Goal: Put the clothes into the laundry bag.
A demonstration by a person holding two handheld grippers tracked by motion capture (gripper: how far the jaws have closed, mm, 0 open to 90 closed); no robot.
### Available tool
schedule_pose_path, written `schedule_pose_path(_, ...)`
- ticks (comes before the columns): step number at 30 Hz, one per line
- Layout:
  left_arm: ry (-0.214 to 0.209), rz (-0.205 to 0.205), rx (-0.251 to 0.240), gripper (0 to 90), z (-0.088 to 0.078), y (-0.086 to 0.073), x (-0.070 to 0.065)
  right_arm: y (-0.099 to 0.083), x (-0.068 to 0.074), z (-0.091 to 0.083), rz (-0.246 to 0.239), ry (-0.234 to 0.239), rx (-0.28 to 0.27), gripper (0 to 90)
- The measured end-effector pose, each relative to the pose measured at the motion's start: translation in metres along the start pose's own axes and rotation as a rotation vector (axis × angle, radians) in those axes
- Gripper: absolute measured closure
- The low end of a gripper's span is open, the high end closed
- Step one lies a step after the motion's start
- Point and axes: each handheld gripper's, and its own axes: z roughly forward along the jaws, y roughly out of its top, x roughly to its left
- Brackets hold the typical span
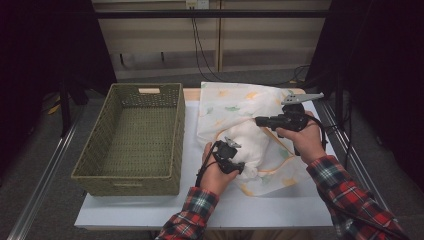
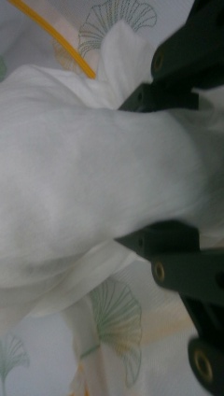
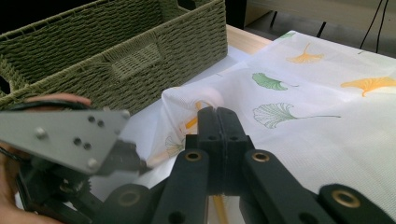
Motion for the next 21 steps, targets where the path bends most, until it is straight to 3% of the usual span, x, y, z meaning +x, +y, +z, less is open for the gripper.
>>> schedule_pose_path(3, 0.007, -0.043, -0.009, 67.3, -0.001, 0.004, 0.000, -0.002, 0.001, -0.001, 0.000, 0.001, 0.003, 90.0)
schedule_pose_path(5, 0.014, -0.045, -0.011, 70.6, -0.003, 0.007, 0.001, -0.001, 0.001, -0.001, -0.002, 0.004, 0.000, 90.0)
schedule_pose_path(6, 0.019, -0.067, -0.036, 71.4, -0.003, 0.008, 0.001, -0.001, 0.001, -0.001, -0.003, 0.000, -0.003, 90.0)
schedule_pose_path(7, 0.023, -0.050, -0.034, 72.1, -0.004, 0.010, 0.003, -0.001, 0.001, -0.001, -0.004, 0.001, -0.002, 90.0)
schedule_pose_path(10, 0.038, -0.053, -0.066, 73.0, -0.007, 0.016, 0.004, -0.002, 0.002, -0.001, 0.004, 0.002, 0.005, 90.0)
schedule_pose_path(12, 0.037, -0.078, -0.090, 73.2, -0.005, 0.019, 0.004, -0.002, 0.003, -0.001, 0.000, 0.006, 0.004, 90.0)
schedule_pose_path(17, 0.053, -0.089, -0.128, 73.3, -0.004, 0.027, 0.007, -0.002, 0.002, -0.001, 0.006, 0.013, -0.002, 90.0)
schedule_pose_path(21, 0.065, -0.094, -0.133, 73.3, -0.004, 0.028, 0.011, -0.002, 0.001, -0.001, 0.009, 0.014, -0.004, 90.0)
